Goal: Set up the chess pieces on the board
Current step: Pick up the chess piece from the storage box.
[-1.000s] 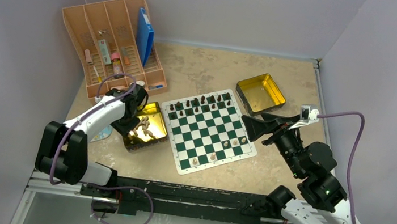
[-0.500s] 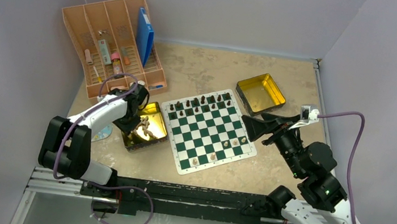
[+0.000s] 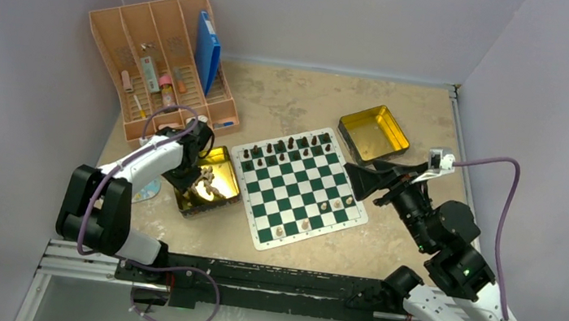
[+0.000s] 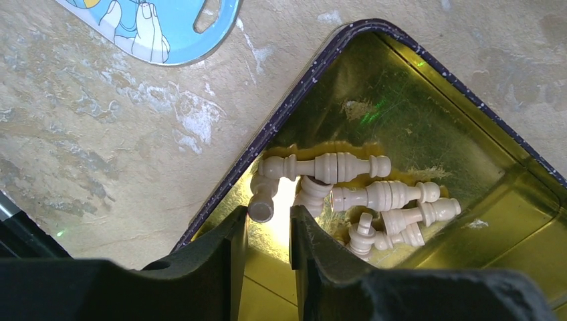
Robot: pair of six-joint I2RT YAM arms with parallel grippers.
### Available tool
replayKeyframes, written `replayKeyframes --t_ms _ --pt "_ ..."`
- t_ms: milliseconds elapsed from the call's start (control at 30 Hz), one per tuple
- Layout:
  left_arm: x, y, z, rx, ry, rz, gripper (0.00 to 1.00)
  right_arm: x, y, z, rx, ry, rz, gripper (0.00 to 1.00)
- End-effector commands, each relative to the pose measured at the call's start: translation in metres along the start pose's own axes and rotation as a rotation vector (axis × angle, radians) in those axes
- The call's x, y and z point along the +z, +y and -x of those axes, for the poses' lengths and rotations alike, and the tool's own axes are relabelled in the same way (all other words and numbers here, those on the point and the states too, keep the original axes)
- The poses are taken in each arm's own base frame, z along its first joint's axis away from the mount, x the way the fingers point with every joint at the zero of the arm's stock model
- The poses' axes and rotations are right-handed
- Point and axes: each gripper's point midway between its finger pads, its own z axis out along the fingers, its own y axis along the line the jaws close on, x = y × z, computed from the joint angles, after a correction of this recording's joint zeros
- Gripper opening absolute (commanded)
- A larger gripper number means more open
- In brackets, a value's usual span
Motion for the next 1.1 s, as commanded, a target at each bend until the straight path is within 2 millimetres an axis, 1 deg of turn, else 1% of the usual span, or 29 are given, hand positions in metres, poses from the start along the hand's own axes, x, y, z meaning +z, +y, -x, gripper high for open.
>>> replayKeyframes --t_ms 0,133,233,467,633,800,867,967,1067 --pt "0.001 -0.001 0.009 0.009 -0.031 0.004 0.27 0.003 0.009 0.010 0.001 -0.042 0.038 0.96" --pt "0.002 -0.002 0.005 0.014 -0.018 0.006 0.23 0.005 0.005 0.005 0.001 -0.025 0.024 0.96" --pt "0.005 -0.002 0.003 0.020 -0.011 0.015 0.19 0.002 0.003 0.005 0.008 -0.034 0.016 0.96" --pt "-0.002 -0.004 0.006 0.038 -0.015 -0.021 0.11 0.002 0.000 0.004 0.012 -0.035 0.003 0.96" --pt "-0.016 -0.010 0.015 0.059 -0.031 -0.076 0.06 0.004 -0.001 0.001 0.008 -0.024 -0.002 0.96" --pt "-0.036 -0.021 0.020 0.127 -0.030 -0.166 0.01 0.004 -0.003 0.000 0.016 -0.031 -0.005 0.96" --pt "-0.045 -0.024 0.022 0.156 -0.028 -0.200 0.00 0.004 -0.002 0.001 0.015 -0.037 -0.002 0.96" --pt "-0.059 -0.027 0.027 0.232 -0.044 -0.256 0.00 0.007 -0.007 0.000 0.000 -0.035 -0.027 0.96" --pt "-0.072 -0.038 0.027 0.346 -0.049 -0.361 0.01 0.009 -0.012 -0.001 -0.008 -0.025 -0.054 0.96"
